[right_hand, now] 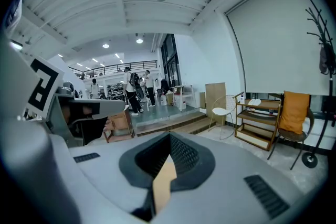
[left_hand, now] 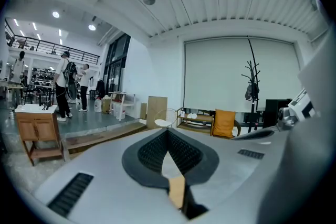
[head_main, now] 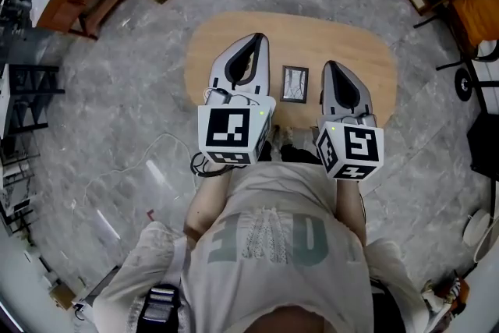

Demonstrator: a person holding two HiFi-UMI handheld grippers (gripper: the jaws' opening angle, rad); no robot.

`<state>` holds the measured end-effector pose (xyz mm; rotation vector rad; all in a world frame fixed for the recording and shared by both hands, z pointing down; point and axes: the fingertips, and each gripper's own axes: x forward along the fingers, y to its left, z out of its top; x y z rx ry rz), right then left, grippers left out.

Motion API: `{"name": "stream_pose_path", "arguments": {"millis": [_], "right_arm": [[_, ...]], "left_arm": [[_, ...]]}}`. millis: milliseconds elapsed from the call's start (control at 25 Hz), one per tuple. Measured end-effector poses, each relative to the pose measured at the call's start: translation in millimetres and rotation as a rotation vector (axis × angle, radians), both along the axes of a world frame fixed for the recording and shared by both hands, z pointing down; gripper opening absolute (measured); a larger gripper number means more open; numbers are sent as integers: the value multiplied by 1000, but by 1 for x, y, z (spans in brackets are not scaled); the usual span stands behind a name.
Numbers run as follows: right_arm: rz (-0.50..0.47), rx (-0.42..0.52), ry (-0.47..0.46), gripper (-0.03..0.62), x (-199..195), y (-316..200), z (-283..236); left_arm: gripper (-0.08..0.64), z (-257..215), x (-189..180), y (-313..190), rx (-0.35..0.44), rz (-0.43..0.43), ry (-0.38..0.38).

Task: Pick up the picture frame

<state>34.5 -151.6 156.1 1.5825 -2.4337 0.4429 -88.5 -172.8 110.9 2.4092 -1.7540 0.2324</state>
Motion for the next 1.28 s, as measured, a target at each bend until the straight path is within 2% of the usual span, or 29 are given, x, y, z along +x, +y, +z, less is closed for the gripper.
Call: {"name": "stream_pose_path", "arguments": {"millis": [360,840,1080,1280], "right_arm": [[13,37,46,5,0,-9,-3],[16,103,24,5,18,-51,-11],[-20,105,25,5,4,-69,6],[-48,72,18,5,-5,-83,58]], "left_arm": [[9,13,-9,-4,-23,10,27],[9,23,11,-37,52,38,16],[9,60,8,-46,-8,31,6],[9,126,1,-48,-77,10,-8]]}}
